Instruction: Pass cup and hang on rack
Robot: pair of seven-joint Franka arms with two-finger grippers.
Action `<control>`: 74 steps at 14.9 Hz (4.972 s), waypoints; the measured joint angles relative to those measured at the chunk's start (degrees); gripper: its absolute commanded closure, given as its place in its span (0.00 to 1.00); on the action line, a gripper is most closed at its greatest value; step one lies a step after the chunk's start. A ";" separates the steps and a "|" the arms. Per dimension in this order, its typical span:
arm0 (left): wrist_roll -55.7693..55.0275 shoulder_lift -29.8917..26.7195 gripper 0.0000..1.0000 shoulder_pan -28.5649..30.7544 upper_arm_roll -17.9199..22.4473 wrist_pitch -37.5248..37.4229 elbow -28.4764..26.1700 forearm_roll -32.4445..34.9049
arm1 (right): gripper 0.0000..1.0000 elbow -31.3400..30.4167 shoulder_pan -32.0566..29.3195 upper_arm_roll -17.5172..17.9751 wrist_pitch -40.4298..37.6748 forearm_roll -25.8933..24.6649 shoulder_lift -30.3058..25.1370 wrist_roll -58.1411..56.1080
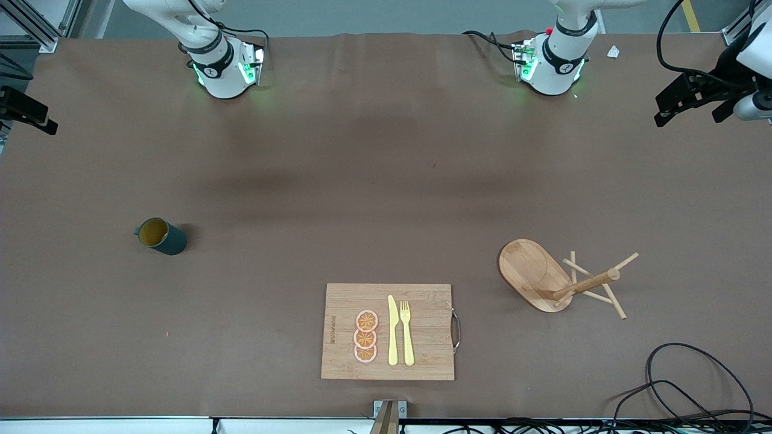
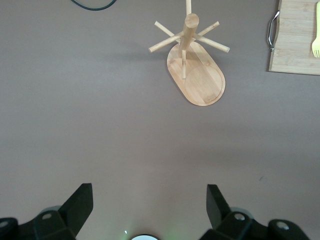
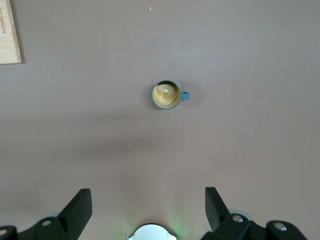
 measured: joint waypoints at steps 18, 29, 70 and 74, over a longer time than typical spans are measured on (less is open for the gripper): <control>0.00 0.23 0.00 0.00 -0.01 0.00 0.41 0.00 | 0.00 -1.72 -1.19 -0.32 7.54 -0.05 12.05 -1.85; 0.01 0.28 0.00 0.00 0.01 -0.03 1.01 0.00 | 0.00 -22.22 -5.31 -0.38 40.09 0.16 20.22 -23.17; 0.01 1.17 0.00 0.59 0.13 -0.14 1.10 0.00 | 1.00 -13.79 43.01 1.42 42.81 9.29 27.04 50.45; 0.01 1.25 0.00 0.60 0.12 -0.14 1.10 0.00 | 1.00 -7.80 45.66 1.38 43.34 9.40 34.05 55.85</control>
